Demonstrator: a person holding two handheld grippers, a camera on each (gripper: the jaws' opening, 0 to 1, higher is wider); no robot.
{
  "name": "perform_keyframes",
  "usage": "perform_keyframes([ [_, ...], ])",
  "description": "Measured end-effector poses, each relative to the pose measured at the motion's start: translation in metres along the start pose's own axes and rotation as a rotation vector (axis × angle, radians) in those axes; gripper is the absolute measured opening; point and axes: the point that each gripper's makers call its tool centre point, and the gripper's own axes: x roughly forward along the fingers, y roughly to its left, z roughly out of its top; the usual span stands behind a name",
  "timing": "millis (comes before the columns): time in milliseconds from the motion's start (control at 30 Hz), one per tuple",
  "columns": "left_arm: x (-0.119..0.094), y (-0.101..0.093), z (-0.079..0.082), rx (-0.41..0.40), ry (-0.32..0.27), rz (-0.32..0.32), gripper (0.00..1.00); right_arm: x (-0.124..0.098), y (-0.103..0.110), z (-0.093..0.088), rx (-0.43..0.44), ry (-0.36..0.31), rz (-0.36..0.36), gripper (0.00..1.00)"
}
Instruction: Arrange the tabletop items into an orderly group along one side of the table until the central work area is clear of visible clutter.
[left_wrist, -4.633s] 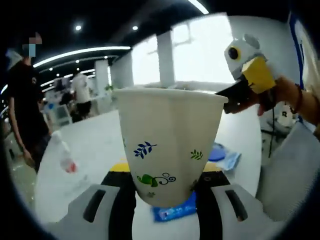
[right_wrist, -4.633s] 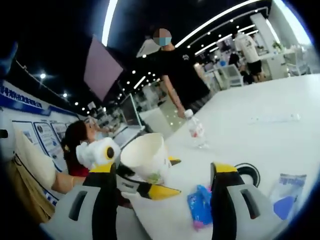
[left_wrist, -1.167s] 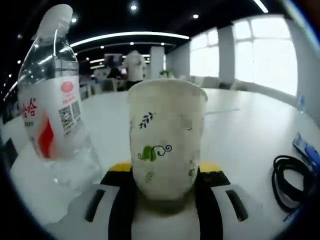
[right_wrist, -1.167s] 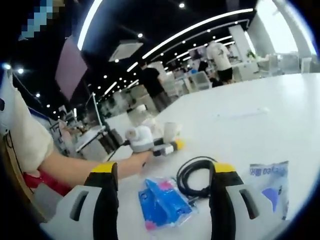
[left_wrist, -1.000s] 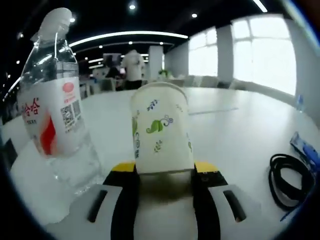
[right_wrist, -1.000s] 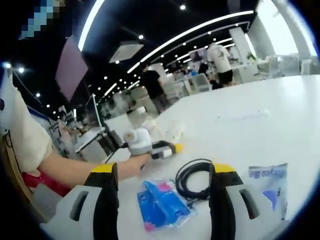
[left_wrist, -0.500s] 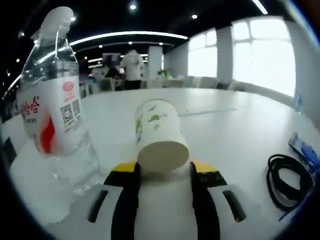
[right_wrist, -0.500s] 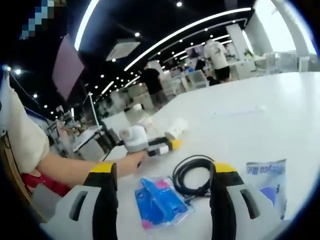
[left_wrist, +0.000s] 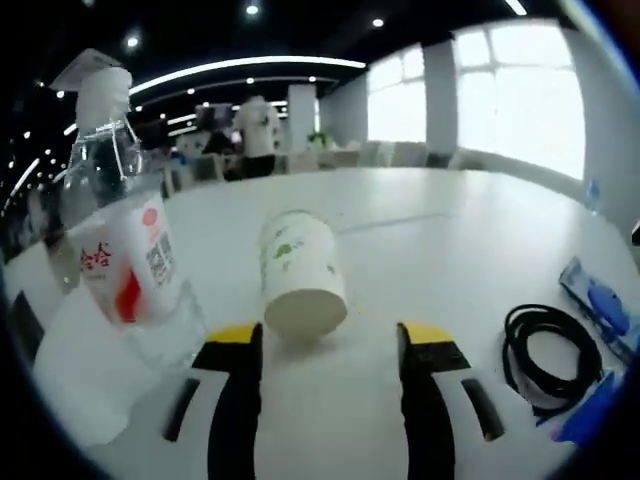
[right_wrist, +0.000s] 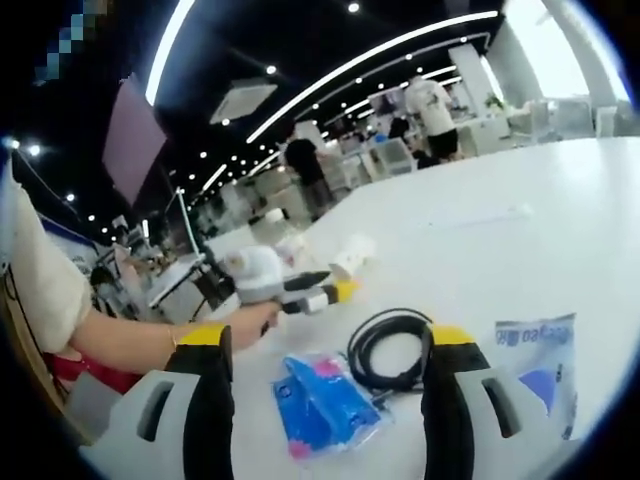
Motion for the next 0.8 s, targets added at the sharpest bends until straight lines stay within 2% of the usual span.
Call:
perform_keyframes([
  [233,-0.008,-0.001,0.023,0.076,-0.008,0.036,0.54,0.000,0.003,-0.001,0.007,0.006,0.009,0.76],
  [300,-0.006,-0.003,0.035,0.085,-0.023,0.040,0.54,0.000,0.004,0.000,0.008,0.002,0.011,0.76],
  [433,0.003,-0.001,0.050,0.078,-0.017,0.061,0.54,-0.001,0.005,0.002,0.012,-0.003,0.012,0.76],
  [500,0.008,0.003,0.053,0.053,0.003,0.075,0.55,-0.002,0.003,0.003,0.013,-0.006,0.008,0.76],
  [667,0.018,0.009,0.055,0.050,0.048,0.101,0.57,-0.003,0.001,0.006,0.023,-0.013,0.002,0.76],
  [733,0.021,0.013,0.050,0.084,0.114,0.118,0.59,-0.003,0.001,0.006,0.025,-0.013,0.002,0.76],
  [800,0.024,0.017,0.044,0.082,0.194,0.136,0.60,-0.003,0.001,0.006,0.027,-0.013,0.003,0.76],
])
